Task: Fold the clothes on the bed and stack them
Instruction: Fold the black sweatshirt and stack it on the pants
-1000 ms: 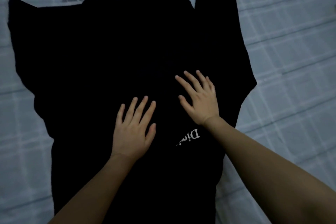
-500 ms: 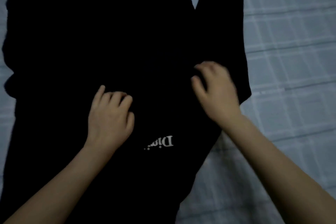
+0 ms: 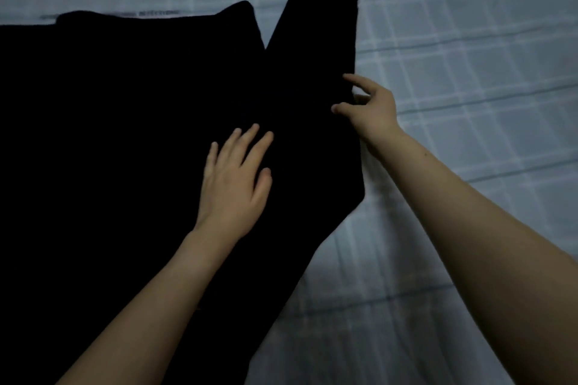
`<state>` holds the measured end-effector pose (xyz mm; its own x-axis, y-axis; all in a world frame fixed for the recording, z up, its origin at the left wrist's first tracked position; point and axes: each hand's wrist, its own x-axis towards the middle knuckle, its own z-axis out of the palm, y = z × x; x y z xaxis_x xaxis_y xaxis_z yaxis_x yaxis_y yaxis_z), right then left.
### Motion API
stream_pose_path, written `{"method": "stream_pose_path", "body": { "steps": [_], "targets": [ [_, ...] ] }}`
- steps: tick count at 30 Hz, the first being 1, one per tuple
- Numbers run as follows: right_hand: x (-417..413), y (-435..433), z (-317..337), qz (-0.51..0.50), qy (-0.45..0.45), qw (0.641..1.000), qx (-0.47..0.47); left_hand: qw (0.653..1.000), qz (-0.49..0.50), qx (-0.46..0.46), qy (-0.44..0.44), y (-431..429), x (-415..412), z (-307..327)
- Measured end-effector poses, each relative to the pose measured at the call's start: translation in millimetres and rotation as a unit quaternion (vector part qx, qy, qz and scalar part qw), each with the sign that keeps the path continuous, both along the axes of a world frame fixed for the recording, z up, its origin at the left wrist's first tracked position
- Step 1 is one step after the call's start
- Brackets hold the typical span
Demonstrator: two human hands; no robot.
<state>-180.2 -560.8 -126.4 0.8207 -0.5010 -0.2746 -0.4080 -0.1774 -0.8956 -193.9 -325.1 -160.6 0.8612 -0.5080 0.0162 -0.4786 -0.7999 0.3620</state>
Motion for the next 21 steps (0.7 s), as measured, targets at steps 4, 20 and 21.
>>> {"method": "stream_pose_path", "body": {
  "steps": [4, 20, 21],
  "targets": [
    [-46.2, -5.7, 22.5, -0.050, -0.102, 0.989, -0.092, 0.997, 0.010, -0.071, -0.039, -20.9, -10.4, 28.5],
    [-91.0, -72.9, 13.8, 0.035, -0.007, 0.999, -0.004, 0.963, -0.219, 0.157, 0.000, -104.9, -61.6, 37.8],
    [-92.7, -75.2, 19.3, 0.013, -0.039, 0.999, -0.032, 0.964, -0.214, 0.159, 0.009, -108.9, -64.6, 40.1]
  ]
}}
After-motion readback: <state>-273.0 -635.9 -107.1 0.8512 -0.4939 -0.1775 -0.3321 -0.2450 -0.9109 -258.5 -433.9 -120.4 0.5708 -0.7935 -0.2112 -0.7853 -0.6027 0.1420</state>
